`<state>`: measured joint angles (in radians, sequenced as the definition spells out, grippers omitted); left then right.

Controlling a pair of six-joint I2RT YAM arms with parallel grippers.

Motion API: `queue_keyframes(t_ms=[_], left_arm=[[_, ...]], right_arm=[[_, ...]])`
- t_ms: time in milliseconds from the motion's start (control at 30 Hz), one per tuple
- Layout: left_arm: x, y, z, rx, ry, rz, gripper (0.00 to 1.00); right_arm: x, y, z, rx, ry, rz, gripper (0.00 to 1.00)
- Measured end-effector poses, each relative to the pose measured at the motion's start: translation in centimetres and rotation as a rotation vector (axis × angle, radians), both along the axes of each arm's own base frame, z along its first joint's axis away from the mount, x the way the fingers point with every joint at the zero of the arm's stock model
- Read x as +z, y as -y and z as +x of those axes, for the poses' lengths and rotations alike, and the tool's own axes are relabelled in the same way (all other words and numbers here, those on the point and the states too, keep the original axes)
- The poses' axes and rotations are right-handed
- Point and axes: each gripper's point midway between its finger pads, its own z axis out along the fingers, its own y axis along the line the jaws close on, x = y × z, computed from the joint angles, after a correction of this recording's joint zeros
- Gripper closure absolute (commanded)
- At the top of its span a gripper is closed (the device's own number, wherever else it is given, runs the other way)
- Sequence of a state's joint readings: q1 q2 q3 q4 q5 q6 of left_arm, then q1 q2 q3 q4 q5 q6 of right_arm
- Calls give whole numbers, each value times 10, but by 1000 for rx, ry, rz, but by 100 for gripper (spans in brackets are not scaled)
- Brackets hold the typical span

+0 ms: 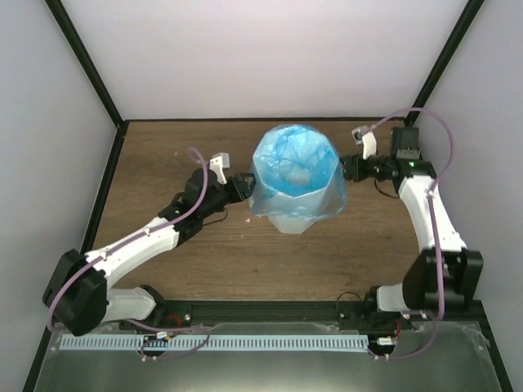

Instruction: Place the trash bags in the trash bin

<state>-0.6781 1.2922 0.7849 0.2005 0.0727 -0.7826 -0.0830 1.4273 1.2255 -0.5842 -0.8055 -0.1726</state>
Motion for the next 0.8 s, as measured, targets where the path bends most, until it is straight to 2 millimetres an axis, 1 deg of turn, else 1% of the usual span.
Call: queue_keyframes(t_ms=[33, 100, 167, 200, 267, 300, 333, 400, 467, 500, 533, 600, 667, 733, 800], left_arm=[[1, -6, 2, 17, -3, 3, 40], [6, -27, 8, 71, -7, 8, 36], [15, -52, 15, 132, 5, -4, 34], [21, -64, 18, 164, 14, -12, 34], [30, -87, 24, 218, 28, -26, 32], [33, -96, 27, 237, 34, -30, 32], [34, -102, 30, 251, 35, -35, 32], [30, -111, 37, 259, 21, -37, 32], [21, -113, 48, 246, -16, -39, 32], [16, -112, 53, 234, -32, -43, 33], [11, -108, 59, 210, -54, -52, 33], [2, -96, 67, 148, -86, -72, 33], [-3, -82, 71, 82, -106, -99, 34], [-7, -70, 70, 16, -126, -127, 35], [-6, -59, 69, -38, -129, -148, 37]], right_arm=[[0, -8, -14, 27, 8, -16, 49], [3, -17, -35, 67, 35, -44, 48], [11, -20, -51, 89, 70, -78, 48], [15, -18, -54, 88, 89, -96, 48], [19, -11, -58, 71, 111, -127, 49], [18, -3, -58, 52, 107, -133, 49], [16, 8, -57, 24, 94, -134, 49], [10, 35, -50, -44, 48, -118, 49], [2, 58, -42, -91, 2, -88, 46], [-1, 65, -40, -102, -16, -71, 44], [-5, 67, -40, -96, -35, -50, 42], [-8, 59, -45, -49, -59, 4, 40], [-5, 49, -52, 1, -59, 50, 39], [0, 42, -57, 36, -52, 89, 38], [4, 38, -59, 56, -44, 117, 37]])
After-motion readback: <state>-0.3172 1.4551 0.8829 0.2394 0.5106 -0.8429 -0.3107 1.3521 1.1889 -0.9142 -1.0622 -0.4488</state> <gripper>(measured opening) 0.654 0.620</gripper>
